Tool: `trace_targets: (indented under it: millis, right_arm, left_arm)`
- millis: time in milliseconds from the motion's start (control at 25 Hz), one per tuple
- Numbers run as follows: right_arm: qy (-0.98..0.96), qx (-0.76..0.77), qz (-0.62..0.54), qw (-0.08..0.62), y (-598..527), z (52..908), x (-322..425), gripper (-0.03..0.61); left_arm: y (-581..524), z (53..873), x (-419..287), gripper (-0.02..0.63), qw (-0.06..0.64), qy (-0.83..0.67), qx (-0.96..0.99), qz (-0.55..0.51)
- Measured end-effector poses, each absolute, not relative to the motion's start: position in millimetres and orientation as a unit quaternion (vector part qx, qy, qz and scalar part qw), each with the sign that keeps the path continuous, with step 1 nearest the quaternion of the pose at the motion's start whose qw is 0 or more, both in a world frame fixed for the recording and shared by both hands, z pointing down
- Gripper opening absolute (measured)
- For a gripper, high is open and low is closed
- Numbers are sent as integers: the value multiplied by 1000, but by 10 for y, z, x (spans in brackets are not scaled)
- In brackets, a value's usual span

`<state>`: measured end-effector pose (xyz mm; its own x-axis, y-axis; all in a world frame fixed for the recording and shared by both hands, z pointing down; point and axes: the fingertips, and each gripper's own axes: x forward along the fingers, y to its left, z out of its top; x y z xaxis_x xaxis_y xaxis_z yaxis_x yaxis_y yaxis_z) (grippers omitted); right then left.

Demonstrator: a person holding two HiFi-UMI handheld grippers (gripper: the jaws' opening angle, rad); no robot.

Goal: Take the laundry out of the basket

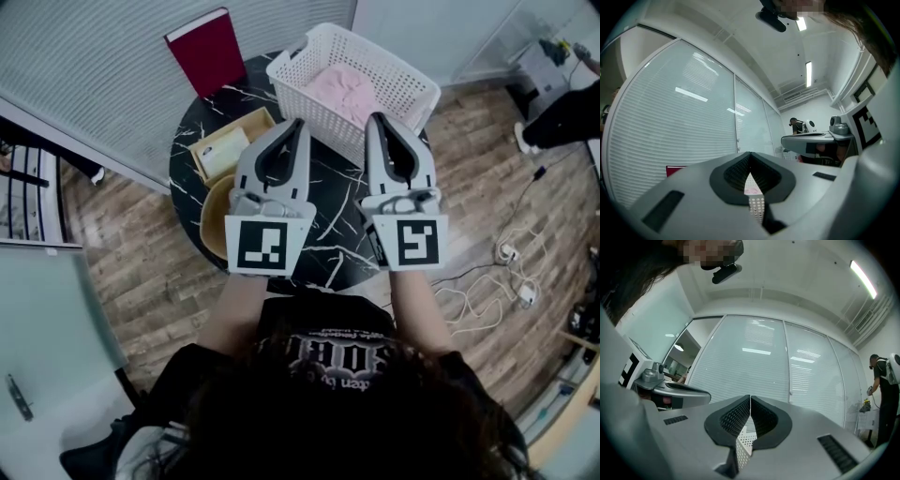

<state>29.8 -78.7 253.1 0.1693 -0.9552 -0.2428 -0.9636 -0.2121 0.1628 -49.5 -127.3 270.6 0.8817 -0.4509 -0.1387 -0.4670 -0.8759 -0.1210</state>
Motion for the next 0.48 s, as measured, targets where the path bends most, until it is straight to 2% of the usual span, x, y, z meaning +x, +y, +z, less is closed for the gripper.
trace_targets:
  millis: [480]
  right_arm:
    - [655, -742, 141, 29, -910, 2553, 585, 28]
  left_arm:
    - [-1375, 2702, -356, 0, 78, 277, -956, 53]
